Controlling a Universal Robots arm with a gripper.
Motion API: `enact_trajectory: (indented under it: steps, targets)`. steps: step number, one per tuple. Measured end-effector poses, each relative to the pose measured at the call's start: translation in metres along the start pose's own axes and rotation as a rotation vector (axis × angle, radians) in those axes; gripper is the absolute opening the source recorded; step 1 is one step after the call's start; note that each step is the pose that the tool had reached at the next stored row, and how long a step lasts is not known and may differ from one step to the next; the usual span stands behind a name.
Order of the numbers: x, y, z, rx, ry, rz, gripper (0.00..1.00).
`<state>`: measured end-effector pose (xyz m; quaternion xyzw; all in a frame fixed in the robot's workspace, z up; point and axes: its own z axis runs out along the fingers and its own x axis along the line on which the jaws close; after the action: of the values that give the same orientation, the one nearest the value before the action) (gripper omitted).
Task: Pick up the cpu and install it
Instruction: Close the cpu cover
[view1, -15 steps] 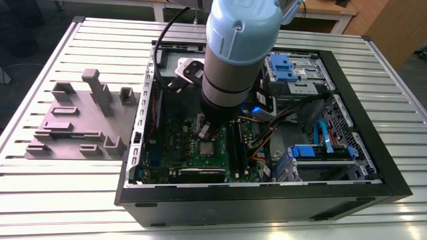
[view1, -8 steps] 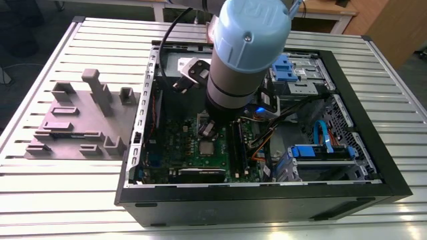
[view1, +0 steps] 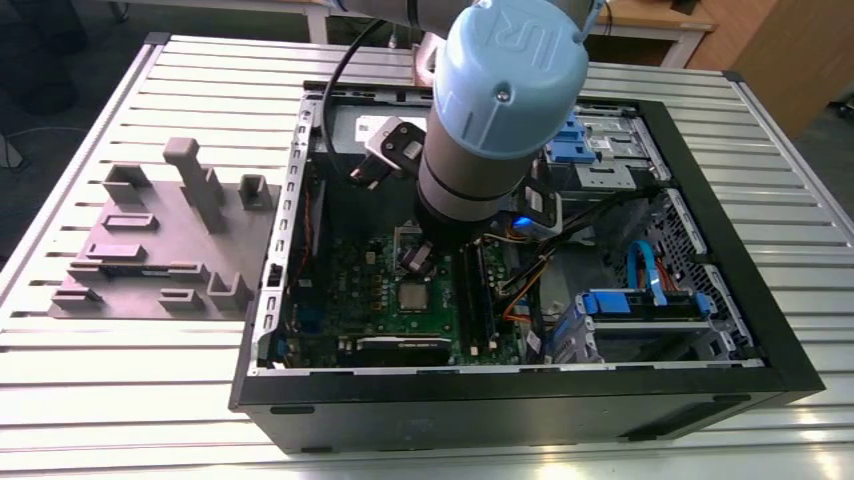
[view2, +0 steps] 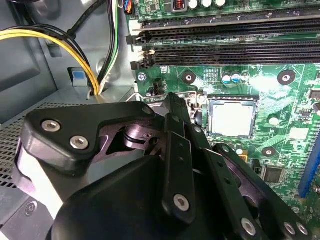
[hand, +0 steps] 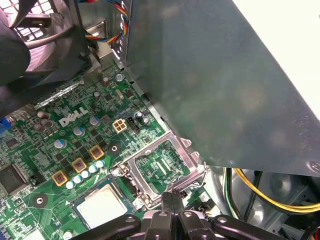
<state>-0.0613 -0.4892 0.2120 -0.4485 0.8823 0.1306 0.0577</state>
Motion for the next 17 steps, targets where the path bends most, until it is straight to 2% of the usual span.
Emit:
enact_trajectory:
  steps: [8, 12, 13, 14, 16, 17]
  targets:
    - [0.0, 0.0, 0.0003, -0.0005, -0.0007, 0.0, 0.1]
    - [-0.0049, 0.0011, 0.0032, -0.0027, -0.0036, 0.0, 0.1]
    - [-0.0061, 0.0014, 0.0041, -0.0044, -0.0059, 0.0, 0.1]
    - [-0.0066, 0.0016, 0.0048, -0.0092, -0.0125, 0.0, 0.1]
    - [-0.0081, 0.0015, 0.0059, -0.0235, -0.032, -0.001, 0.1]
    - [-0.0089, 0.001, 0.0066, -0.0291, -0.0397, -0.001, 0.1]
